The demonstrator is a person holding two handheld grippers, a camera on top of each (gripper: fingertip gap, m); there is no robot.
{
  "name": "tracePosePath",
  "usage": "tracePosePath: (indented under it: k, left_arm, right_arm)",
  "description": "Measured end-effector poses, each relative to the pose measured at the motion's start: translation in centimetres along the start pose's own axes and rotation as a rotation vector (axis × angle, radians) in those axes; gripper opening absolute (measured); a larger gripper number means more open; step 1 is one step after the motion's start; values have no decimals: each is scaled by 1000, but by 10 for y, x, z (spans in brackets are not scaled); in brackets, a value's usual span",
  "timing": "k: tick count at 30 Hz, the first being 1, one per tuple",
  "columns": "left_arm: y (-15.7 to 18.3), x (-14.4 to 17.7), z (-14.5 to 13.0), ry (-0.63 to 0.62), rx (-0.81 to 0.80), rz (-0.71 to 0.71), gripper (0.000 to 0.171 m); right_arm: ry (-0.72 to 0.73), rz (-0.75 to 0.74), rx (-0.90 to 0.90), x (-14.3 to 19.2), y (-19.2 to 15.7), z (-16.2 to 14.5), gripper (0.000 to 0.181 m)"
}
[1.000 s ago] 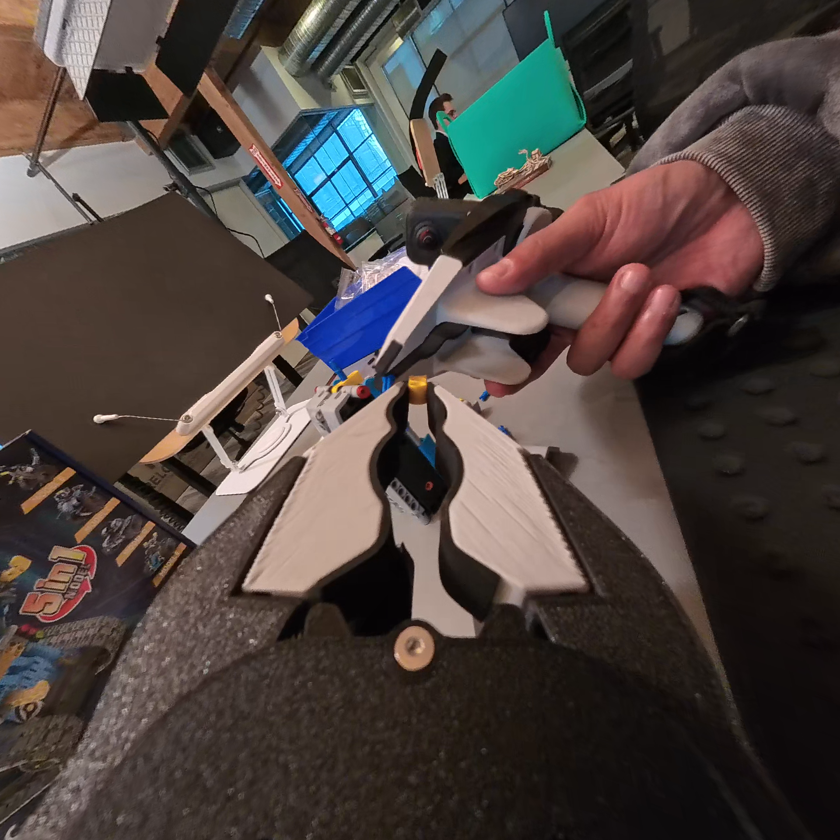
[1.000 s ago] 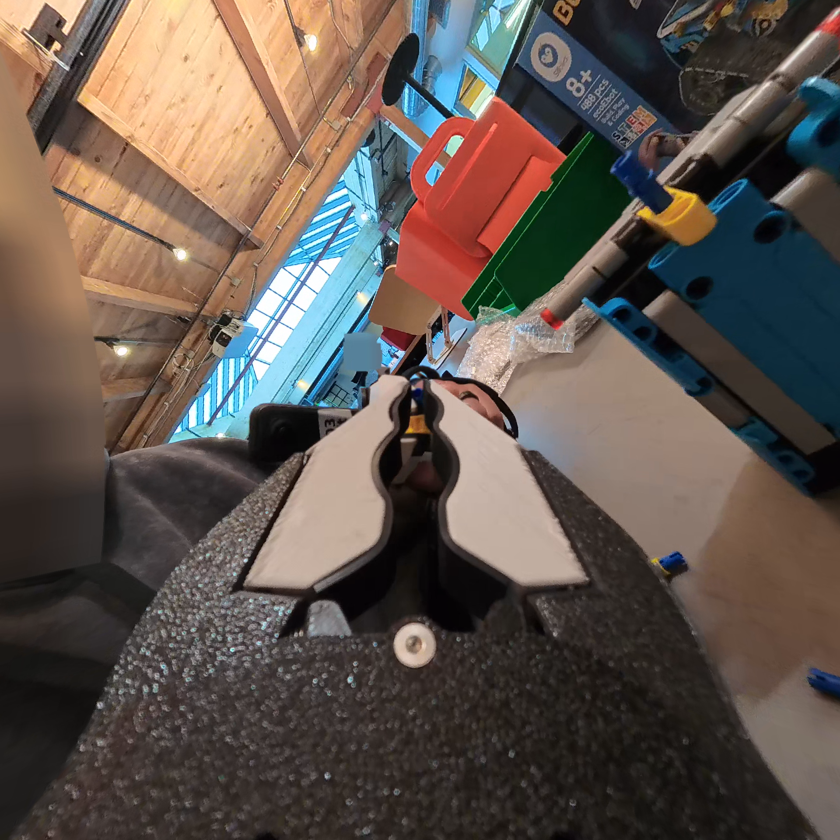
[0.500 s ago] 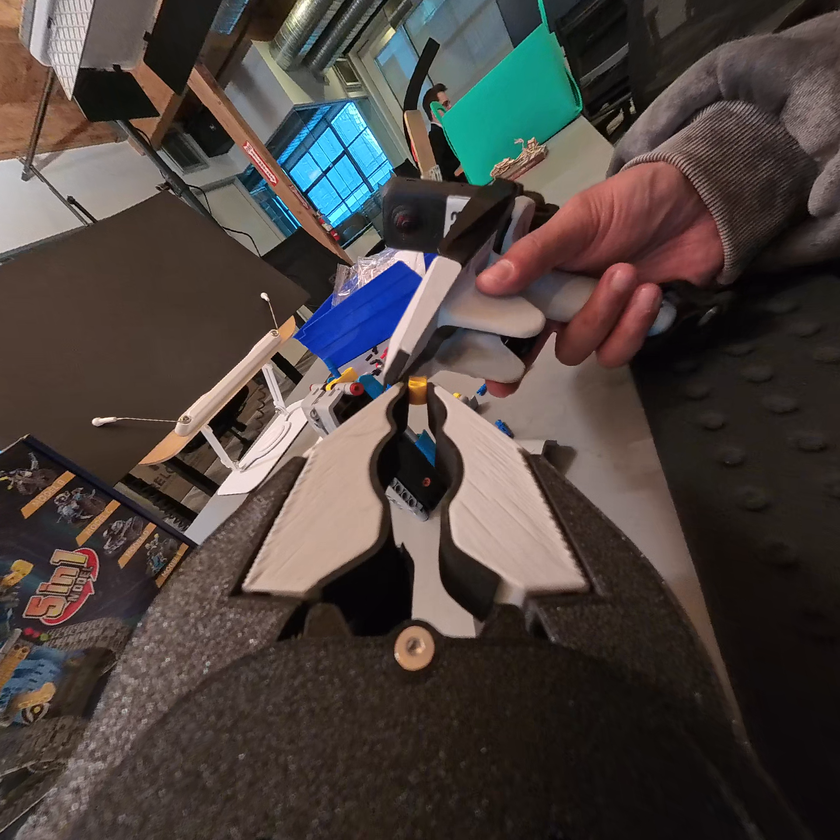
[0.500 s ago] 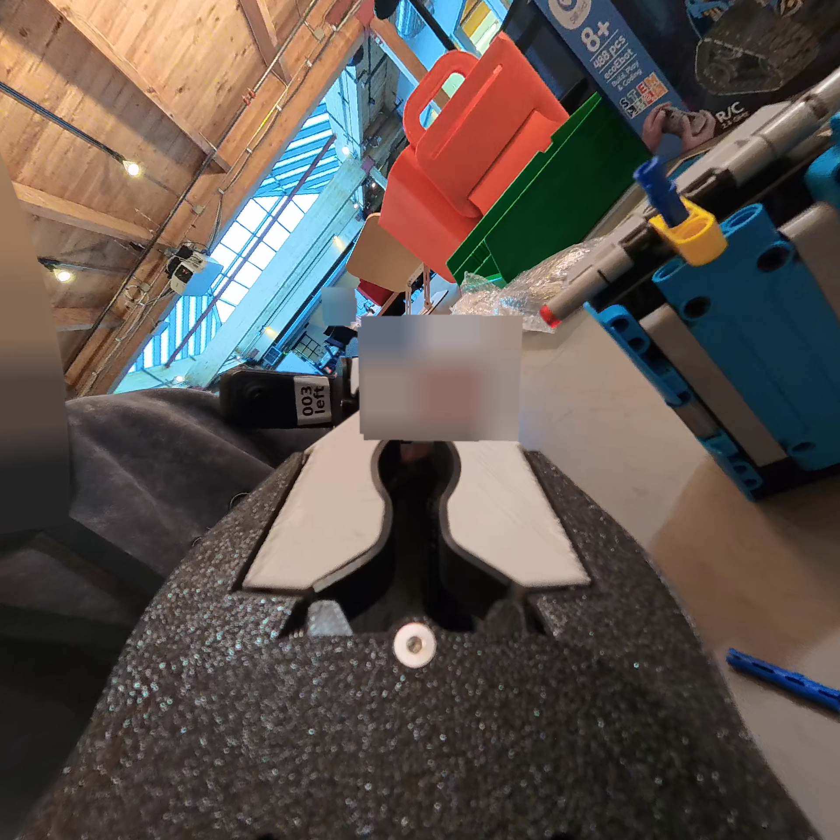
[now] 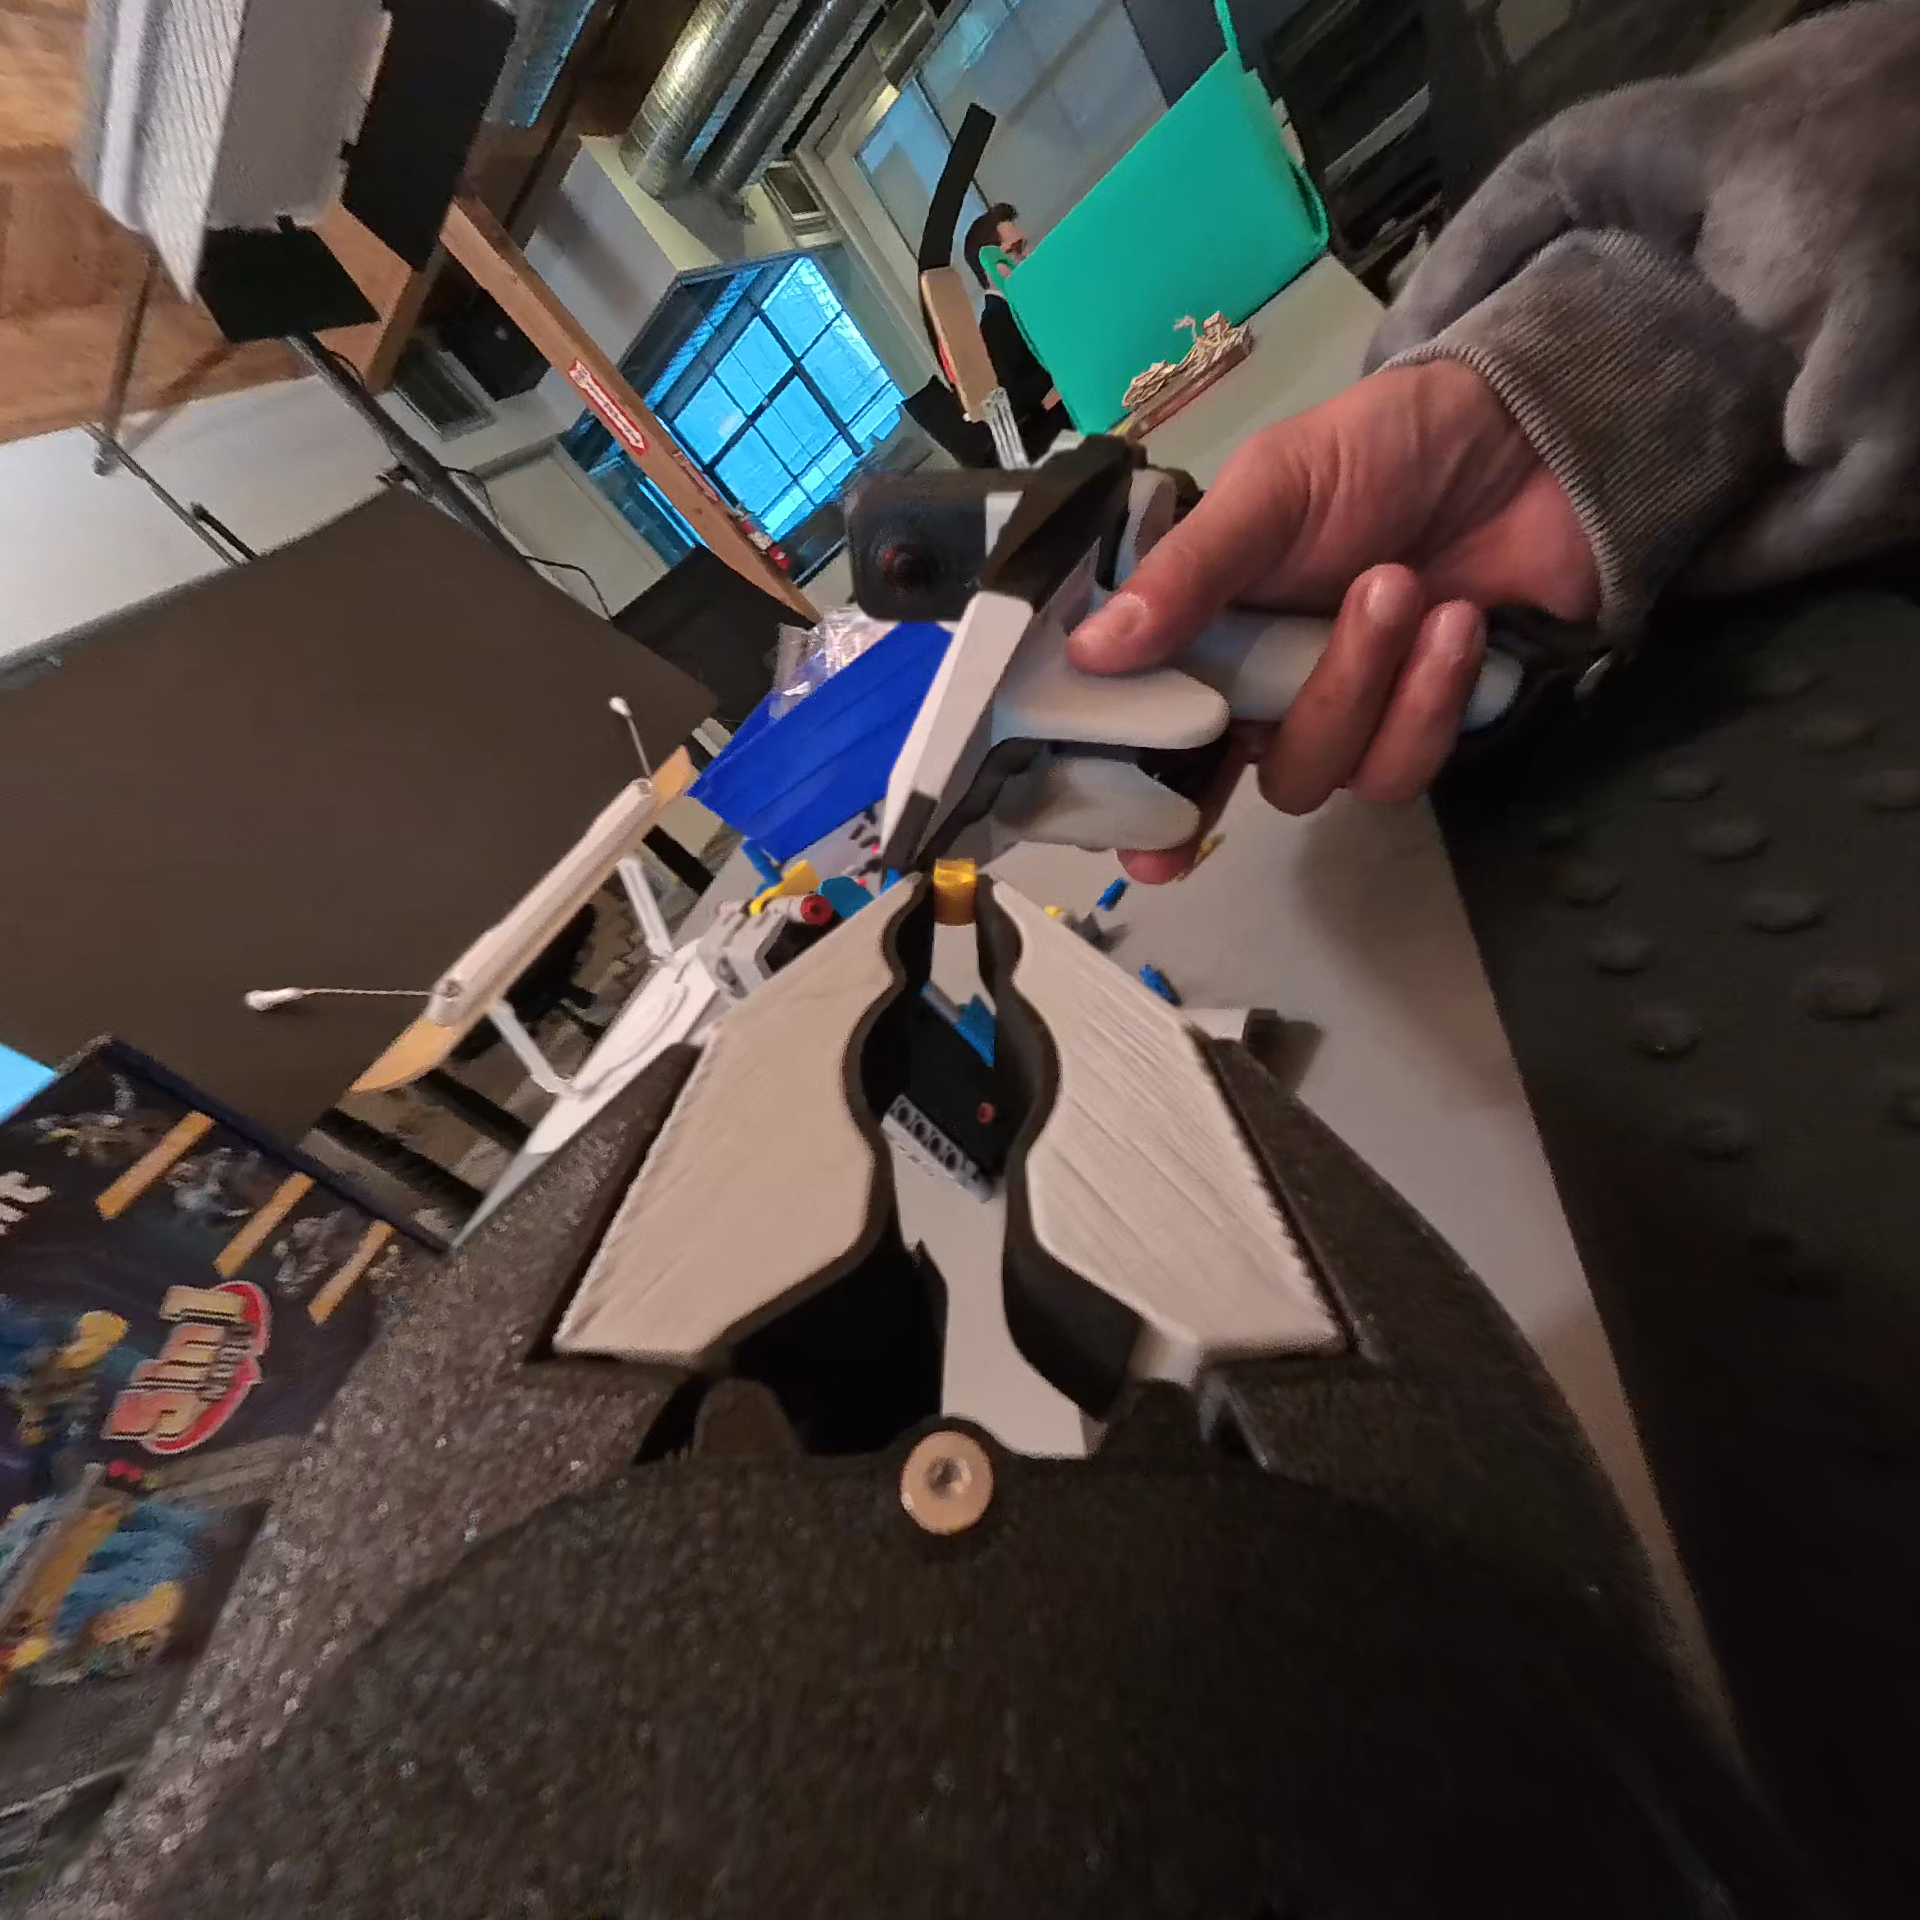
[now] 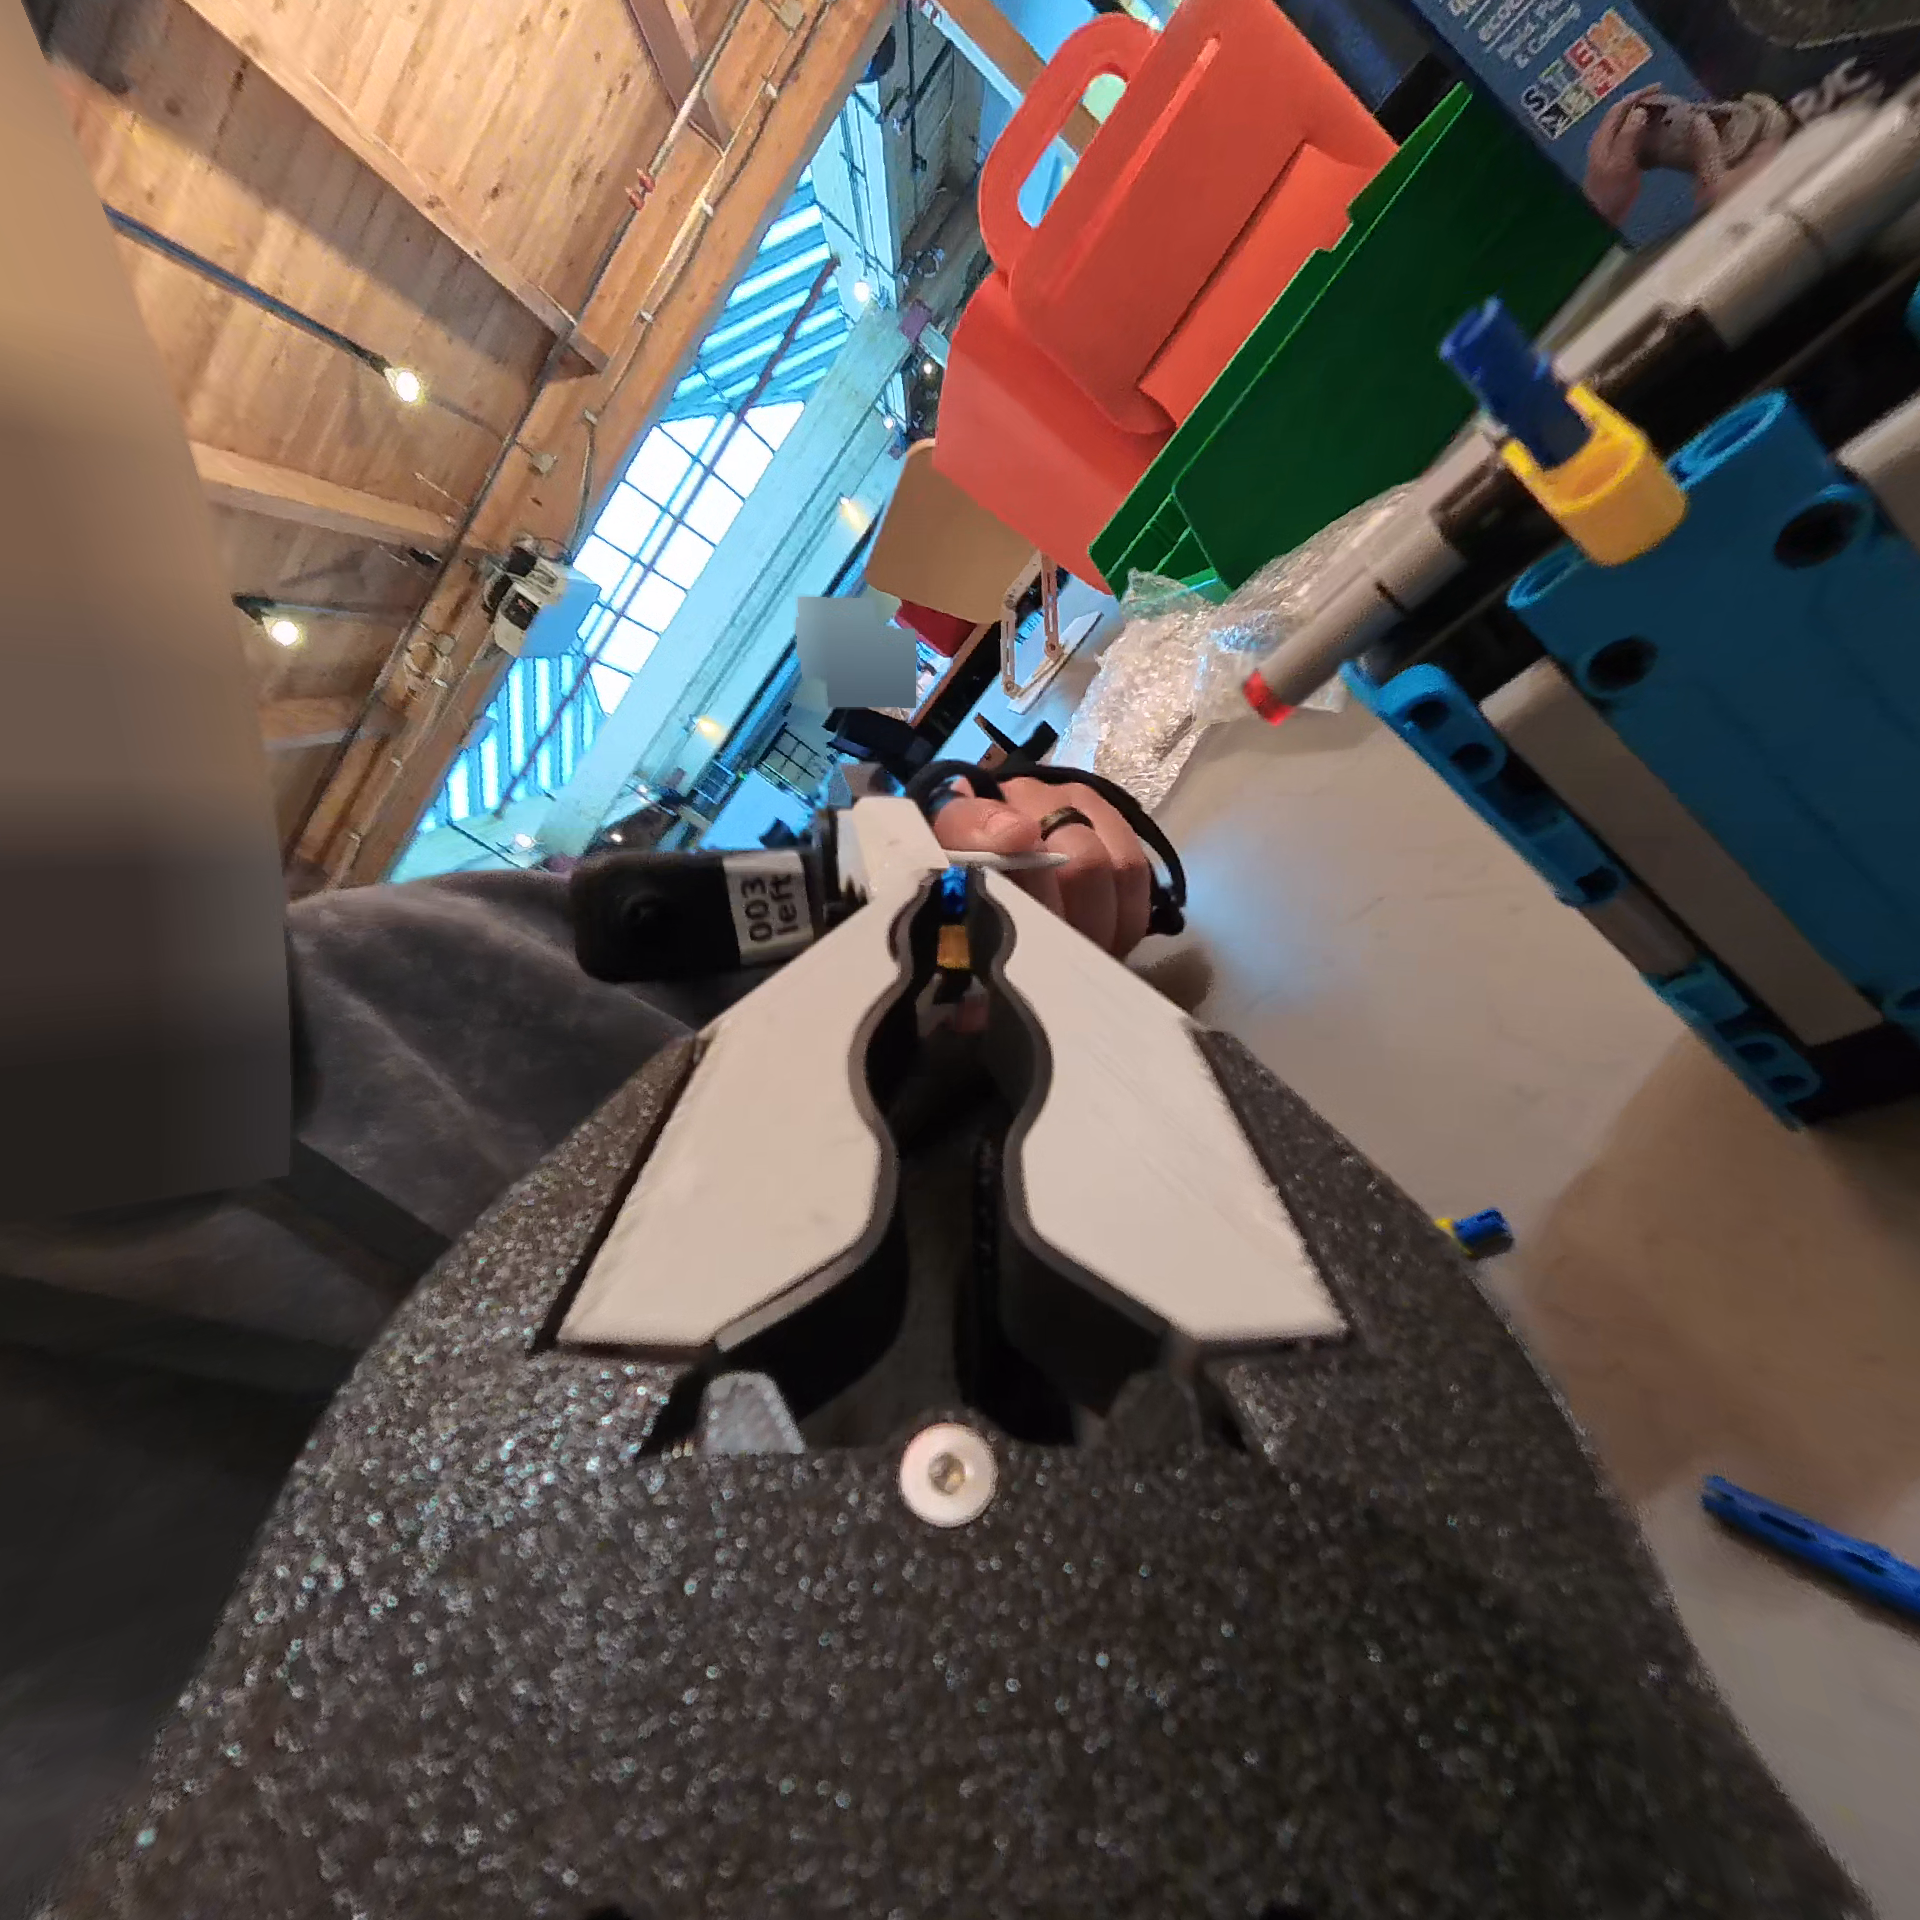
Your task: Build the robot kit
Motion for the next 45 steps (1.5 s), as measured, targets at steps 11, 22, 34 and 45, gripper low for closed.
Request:
tracePosePath:
  k: [11, 22, 34, 45]
  left_arm:
    - [-32, 2, -26, -49, 275, -50, 6]
    - [-80, 12, -57, 316, 1276, -375, 7]
    - [-69, 0, -62, 209, 1252, -450, 6]
    - [-72, -5, -69, 203, 1318, -452, 6]
  right_arm:
    - [95, -404, 546, 79, -3, 40, 5]
    - [125, -359, 583, 81, 0, 39, 5]
    - [123, -423, 514, 88, 19, 44, 4]
    - [158, -424, 527, 91, 20, 48, 4]
Point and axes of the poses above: each gripper's, where its closed fingertips meet, x back along the fingers, z out of its top, y = z × x across the jaws, the point moved 8 cm from there along x, back along the fingers, and after that the axes turned 1 degree about -x, right-handed, at the moved point
